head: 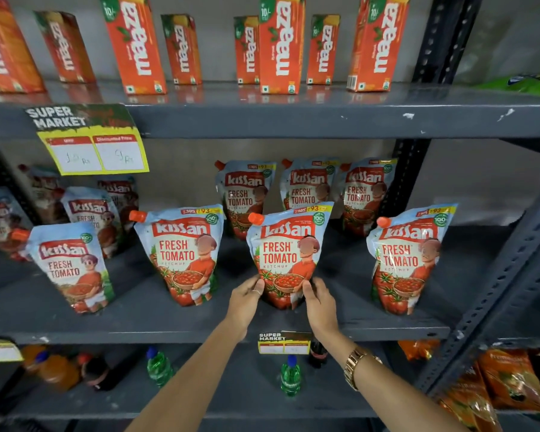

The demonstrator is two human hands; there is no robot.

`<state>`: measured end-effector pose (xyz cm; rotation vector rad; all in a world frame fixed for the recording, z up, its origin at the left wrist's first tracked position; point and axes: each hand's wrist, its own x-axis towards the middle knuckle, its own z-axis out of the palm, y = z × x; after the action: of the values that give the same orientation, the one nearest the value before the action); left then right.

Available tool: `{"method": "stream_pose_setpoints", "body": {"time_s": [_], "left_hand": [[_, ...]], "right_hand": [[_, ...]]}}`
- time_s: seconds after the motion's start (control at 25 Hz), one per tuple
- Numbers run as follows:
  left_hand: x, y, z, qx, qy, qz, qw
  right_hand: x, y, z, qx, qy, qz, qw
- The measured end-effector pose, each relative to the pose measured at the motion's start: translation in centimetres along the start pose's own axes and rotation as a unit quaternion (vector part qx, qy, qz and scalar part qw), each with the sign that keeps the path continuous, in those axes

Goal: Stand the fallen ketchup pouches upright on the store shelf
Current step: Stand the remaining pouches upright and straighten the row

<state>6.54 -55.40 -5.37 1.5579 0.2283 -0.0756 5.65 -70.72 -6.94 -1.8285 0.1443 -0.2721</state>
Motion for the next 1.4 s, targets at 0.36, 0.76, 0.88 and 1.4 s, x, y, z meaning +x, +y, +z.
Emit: {"method": "stream_pose_setpoints", "body": {"time_s": [0.36,0.76,0.88,1.4], "left_hand": [[-0.8,-0.2,3.4,0.043,-0.02,-0.001,0.999],[-1.7,0.3,5.0,-0.117,0.078,-0.06,0.988],[-2.0,0.7,4.4,-0.186,0.153,-0.062,0.969],[-2.0,-0.1,-8.5,-0.14,0.373,-0.039,0.917]], "right_hand": [[-1.1,1.0,-4.2,0.044,0.022,0.026,0.998],[-2.3,0.4,-4.8,0.027,0.103,-0.02,0.994],[-2.9,-0.3,-4.6,-0.003,0.094,-0.087,0.992],[-4.0,-2.7,5.4,-0.06,-0.212,-0.044,0.974]]}}
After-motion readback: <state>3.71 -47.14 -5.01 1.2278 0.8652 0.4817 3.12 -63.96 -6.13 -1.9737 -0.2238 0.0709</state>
